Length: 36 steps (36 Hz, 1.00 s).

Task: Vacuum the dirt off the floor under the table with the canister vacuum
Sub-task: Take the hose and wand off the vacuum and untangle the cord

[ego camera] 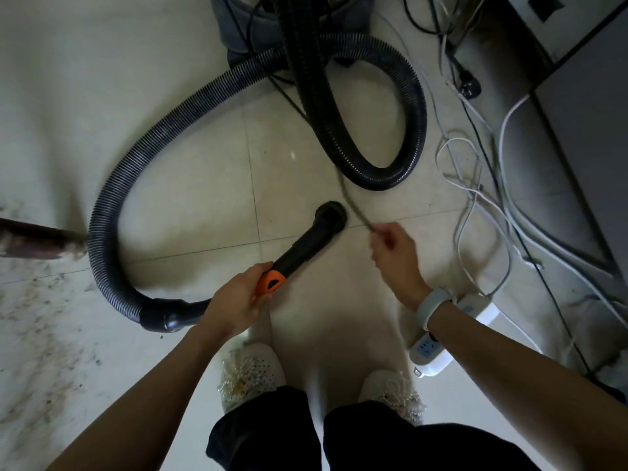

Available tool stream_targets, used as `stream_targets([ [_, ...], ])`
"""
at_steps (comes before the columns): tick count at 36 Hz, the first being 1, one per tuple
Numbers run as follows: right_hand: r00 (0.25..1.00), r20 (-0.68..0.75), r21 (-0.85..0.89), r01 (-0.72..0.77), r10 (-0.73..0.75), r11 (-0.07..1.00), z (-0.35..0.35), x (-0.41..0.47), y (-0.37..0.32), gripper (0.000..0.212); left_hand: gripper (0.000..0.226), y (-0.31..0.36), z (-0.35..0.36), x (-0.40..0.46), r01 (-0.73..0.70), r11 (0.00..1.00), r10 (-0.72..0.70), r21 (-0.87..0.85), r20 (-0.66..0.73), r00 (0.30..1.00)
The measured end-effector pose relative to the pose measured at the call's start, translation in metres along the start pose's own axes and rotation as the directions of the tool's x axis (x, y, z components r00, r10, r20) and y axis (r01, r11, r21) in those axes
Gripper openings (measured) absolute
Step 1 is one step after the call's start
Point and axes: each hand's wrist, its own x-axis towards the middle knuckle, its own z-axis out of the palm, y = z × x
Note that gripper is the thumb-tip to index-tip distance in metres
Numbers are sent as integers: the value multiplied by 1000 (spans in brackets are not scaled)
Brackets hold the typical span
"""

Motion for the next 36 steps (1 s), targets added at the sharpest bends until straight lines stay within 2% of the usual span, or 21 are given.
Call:
stream_targets([
  [2,957,286,-77,66,-42,995,6,-12,4,11,56,5,1,4,-19,1000,19,-9,-19,1000],
  [4,891,451,-158,144,-59,977,12,-21,10,13,65,15,0,8,-32,998,29,-62,-48,998],
  [7,837,544,-215,209,-60,954,15,-26,16,16,84,28,-1,11,-103,986,93,-127,-83,992],
  [11,788,615,-242,177,10,954,15,-22,16,22,77,27,4,13,-242,970,243,14,-74,967],
  [13,823,564,-209,61,69,976,15,-19,12,23,71,25,6,13,-233,972,234,30,-62,970],
  [15,881,439,-88,-155,178,984,17,-15,4,27,63,27,6,12,-210,978,210,5,-74,975],
  [16,877,410,-24,-264,250,964,19,-12,-1,28,60,29,6,11,-214,977,213,0,-83,973],
  [19,765,483,164,-556,425,815,34,-3,-20,33,53,31,6,7,-249,969,248,6,-91,965],
  [21,729,466,298,-663,502,686,47,-1,-31,39,54,31,2,4,-246,969,247,18,-61,967],
  [23,741,386,348,-669,550,657,55,-3,-36,40,57,32,-6,0,-259,963,262,71,-50,964],
  [26,768,296,362,-640,567,678,50,-20,-42,21,59,35,-23,-9,-336,925,354,178,-84,931],
  [30,826,138,380,-553,546,741,25,-44,-55,23,44,55,-43,-21,-354,864,413,358,-103,905],
  [33,863,-21,344,-468,505,814,8,-59,-79,19,41,78,-56,-30,-312,848,360,429,-35,932],
  [36,890,-162,275,-374,426,886,-9,-75,-112,19,39,109,-71,-44,-268,876,266,402,62,962],
])
